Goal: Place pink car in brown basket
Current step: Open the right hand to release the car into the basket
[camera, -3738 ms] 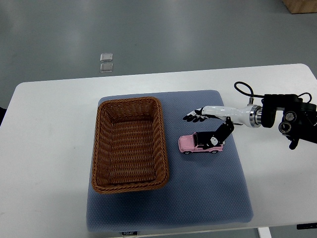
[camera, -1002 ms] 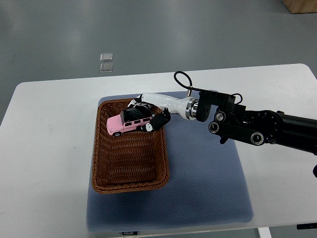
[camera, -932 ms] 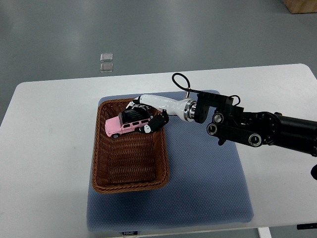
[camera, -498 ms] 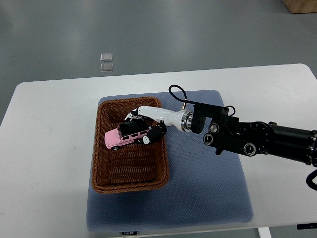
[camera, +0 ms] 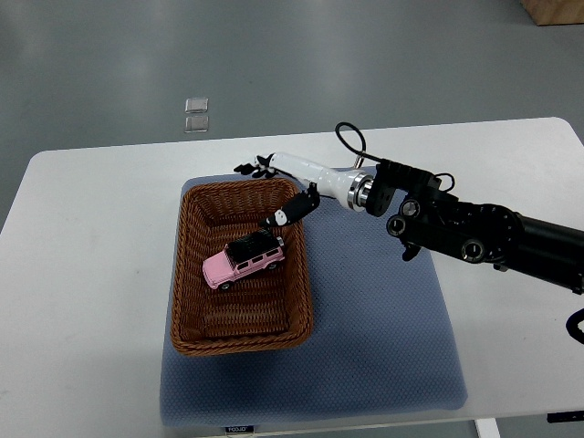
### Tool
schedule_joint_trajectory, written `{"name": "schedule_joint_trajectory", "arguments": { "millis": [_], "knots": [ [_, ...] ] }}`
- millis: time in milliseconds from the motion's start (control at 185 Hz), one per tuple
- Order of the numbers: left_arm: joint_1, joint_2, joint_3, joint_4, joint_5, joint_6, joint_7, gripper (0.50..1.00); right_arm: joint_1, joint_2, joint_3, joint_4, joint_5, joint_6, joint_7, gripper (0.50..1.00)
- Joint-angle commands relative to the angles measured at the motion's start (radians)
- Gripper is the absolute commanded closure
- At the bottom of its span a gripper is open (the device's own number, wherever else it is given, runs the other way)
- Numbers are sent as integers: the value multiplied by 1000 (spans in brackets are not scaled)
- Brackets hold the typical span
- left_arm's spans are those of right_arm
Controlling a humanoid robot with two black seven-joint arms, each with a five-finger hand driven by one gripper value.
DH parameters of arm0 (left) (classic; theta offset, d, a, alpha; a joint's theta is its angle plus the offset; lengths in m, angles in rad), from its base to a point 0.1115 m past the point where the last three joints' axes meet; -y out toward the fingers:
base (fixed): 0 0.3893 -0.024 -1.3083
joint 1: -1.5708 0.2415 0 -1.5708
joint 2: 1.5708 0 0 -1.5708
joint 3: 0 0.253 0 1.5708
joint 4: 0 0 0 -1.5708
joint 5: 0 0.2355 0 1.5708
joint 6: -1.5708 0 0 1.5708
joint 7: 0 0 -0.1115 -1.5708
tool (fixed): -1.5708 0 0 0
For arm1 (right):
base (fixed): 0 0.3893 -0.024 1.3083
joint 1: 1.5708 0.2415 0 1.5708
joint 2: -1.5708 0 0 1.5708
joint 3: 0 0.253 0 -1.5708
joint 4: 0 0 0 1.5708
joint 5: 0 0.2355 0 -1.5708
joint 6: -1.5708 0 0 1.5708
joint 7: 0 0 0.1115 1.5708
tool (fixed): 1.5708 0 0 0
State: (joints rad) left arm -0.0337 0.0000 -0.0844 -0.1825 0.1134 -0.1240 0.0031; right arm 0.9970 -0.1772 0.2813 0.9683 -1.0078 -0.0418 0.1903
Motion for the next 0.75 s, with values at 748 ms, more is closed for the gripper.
{"name": "schedule_joint_trajectory", "arguments": {
  "millis": [748],
  "knots": [
    [-8,0,3,0,2,0,5,500,-420,-36,688,-82,753,122,57,589]
  ]
}}
